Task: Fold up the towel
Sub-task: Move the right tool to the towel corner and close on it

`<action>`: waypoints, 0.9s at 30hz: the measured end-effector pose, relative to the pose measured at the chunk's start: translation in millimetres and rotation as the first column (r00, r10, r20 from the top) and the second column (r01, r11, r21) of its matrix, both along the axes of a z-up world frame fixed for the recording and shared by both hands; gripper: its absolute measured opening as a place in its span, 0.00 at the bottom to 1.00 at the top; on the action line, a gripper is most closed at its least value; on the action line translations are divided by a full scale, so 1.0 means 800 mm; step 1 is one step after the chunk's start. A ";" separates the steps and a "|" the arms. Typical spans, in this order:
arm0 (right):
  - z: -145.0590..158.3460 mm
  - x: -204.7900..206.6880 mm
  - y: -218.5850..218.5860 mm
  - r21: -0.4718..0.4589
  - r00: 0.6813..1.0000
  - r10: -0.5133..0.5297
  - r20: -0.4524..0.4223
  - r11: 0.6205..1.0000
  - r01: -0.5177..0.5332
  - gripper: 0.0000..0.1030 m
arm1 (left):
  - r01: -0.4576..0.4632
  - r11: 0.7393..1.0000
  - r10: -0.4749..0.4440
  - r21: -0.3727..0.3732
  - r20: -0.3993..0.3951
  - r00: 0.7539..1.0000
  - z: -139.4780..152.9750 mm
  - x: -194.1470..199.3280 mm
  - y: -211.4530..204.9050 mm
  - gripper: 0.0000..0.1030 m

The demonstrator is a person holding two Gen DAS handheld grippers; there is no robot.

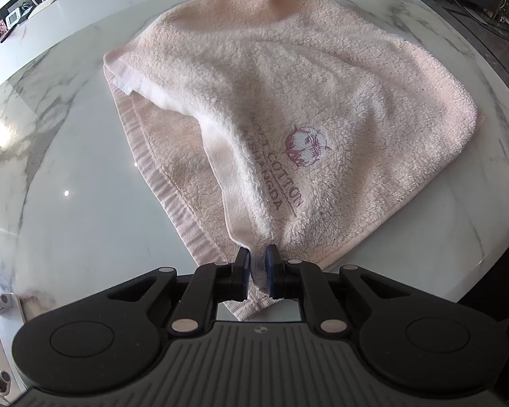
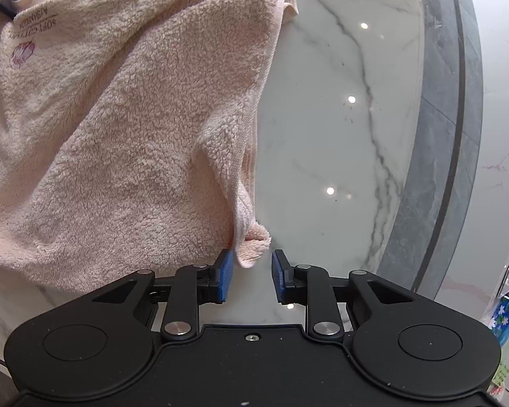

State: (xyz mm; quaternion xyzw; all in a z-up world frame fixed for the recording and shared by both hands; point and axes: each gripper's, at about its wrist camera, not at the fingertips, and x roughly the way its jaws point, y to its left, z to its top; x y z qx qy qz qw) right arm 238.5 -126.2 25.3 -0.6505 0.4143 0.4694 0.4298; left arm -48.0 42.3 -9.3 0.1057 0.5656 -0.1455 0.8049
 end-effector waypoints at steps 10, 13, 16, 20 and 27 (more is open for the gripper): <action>-0.023 -0.002 -0.004 -0.033 0.999 -0.020 -0.035 0.999 0.019 0.03 | 0.001 1.000 -0.001 -0.002 -0.001 1.000 0.003 0.002 -0.001 0.09; -0.022 -0.003 -0.004 -0.042 0.999 -0.024 -0.030 0.999 0.023 0.00 | 0.003 1.000 -0.003 -0.001 -0.001 1.000 0.004 0.002 -0.001 0.09; -0.014 0.000 -0.003 -0.041 1.000 -0.018 -0.008 0.999 0.018 0.00 | 0.007 1.000 -0.007 0.001 -0.002 1.000 0.006 0.003 -0.002 0.09; -0.002 0.008 0.005 -0.025 0.999 -0.010 0.034 1.000 0.011 0.00 | 0.007 1.000 -0.007 -0.001 -0.001 1.000 0.008 0.004 -0.001 0.09; -0.015 0.030 0.026 -0.026 0.990 -0.034 0.133 0.999 0.038 0.00 | 0.007 1.000 -0.007 -0.004 0.002 1.000 0.013 0.004 0.001 0.09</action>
